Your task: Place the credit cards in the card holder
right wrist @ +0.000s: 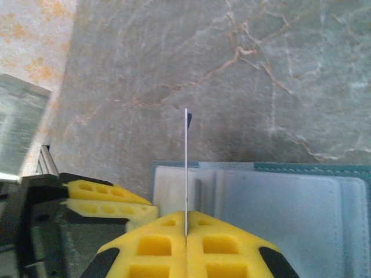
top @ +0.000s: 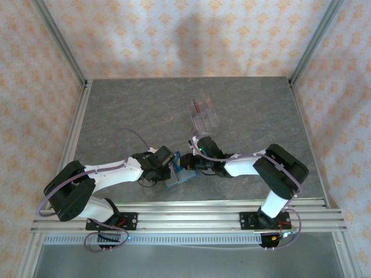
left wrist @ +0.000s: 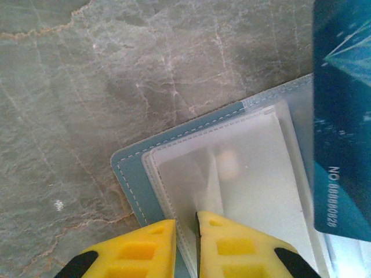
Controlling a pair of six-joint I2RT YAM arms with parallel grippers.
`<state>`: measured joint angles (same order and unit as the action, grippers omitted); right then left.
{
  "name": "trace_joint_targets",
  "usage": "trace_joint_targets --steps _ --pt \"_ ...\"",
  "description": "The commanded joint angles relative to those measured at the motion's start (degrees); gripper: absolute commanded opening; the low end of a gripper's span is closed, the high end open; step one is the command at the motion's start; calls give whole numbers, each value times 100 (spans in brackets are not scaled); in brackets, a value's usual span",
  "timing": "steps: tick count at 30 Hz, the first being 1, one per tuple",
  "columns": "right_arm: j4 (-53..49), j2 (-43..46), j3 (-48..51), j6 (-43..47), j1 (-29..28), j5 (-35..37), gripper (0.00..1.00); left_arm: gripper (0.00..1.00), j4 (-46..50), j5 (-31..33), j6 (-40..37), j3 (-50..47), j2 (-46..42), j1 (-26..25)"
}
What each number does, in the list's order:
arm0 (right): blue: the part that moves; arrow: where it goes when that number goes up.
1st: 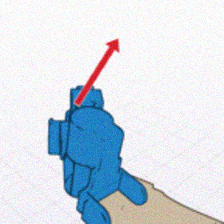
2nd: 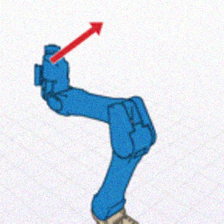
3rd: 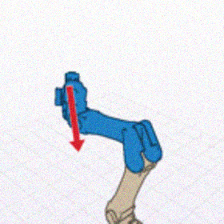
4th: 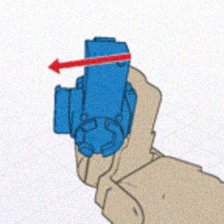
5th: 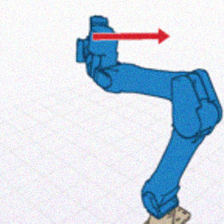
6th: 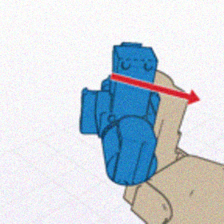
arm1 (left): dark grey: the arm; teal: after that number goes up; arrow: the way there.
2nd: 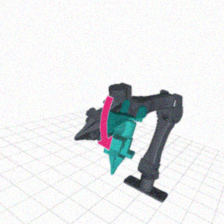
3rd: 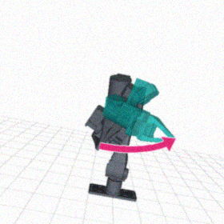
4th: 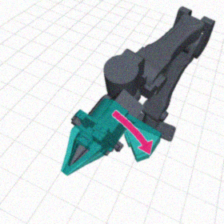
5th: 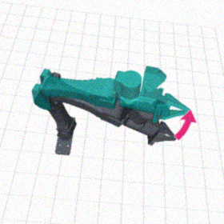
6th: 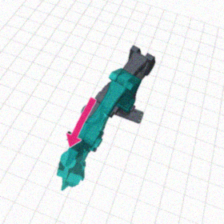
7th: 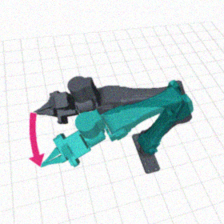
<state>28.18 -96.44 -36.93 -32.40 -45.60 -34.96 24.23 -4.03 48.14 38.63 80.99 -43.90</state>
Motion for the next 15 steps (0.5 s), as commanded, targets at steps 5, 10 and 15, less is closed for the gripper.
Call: trace_joint_targets --steps 5,10,15 --pt "415 -208 105 -10 -45 -28 0 17 205 122 93 -32 75 -70" --pt "468 -269 116 -16 -45 -28 0 17 205 117 94 -23 76 -74" --pt "540 -322 140 -55 -49 -55 0 17 214 122 94 -16 89 -74"
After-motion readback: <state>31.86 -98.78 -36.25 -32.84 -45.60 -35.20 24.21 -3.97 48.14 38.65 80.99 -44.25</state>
